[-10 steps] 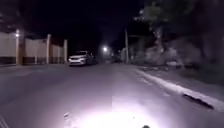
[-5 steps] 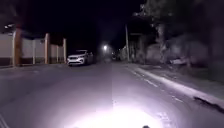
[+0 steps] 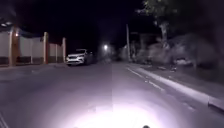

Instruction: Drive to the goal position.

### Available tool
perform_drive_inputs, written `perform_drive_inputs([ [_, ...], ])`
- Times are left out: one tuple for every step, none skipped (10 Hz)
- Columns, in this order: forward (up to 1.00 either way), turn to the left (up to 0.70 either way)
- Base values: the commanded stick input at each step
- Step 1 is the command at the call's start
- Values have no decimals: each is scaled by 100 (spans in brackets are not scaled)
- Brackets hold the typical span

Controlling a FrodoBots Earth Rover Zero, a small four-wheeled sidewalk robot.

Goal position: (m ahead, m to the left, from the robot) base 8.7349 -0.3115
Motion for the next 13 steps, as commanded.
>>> perform_drive_inputs([
  [70,0],
  [70,0],
  [70,0],
  [70,0],
  [70,0],
  [70,0],
  [70,0],
  [70,0],
  [70,0],
  [70,0],
  [70,0],
  [70,0],
  [70,0],
])
